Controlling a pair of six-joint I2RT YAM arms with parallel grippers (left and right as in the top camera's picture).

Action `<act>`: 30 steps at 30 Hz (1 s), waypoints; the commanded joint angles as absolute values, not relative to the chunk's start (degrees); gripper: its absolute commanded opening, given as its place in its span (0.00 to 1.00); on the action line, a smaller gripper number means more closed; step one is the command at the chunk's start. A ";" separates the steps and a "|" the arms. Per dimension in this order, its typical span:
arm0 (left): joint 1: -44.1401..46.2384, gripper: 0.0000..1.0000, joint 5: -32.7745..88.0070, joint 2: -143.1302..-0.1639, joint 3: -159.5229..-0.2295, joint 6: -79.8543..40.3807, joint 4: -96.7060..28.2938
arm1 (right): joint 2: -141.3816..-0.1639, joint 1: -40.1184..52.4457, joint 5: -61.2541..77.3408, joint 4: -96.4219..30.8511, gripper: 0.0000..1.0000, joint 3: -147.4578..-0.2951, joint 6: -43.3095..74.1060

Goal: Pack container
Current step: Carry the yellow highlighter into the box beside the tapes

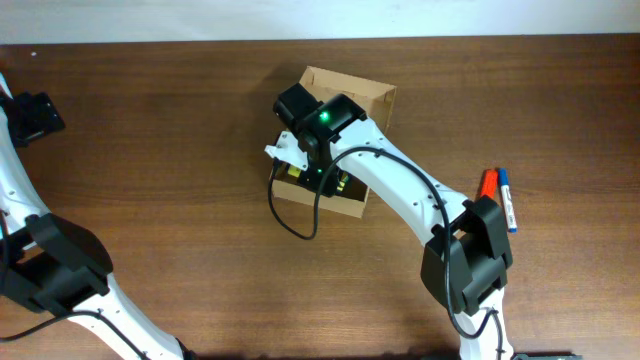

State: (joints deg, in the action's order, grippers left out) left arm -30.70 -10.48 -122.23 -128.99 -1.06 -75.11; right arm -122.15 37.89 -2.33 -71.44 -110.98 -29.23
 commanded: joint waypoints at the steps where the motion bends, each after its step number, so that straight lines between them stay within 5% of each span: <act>1: -30.52 1.00 -10.26 -121.16 -128.55 -0.36 -75.05 | -122.58 37.06 -3.51 -70.83 0.04 -110.76 -29.78; 30: -30.55 1.00 -10.26 -121.19 -128.55 -0.36 -75.05 | -126.91 36.05 3.03 -68.49 0.04 -105.62 -28.42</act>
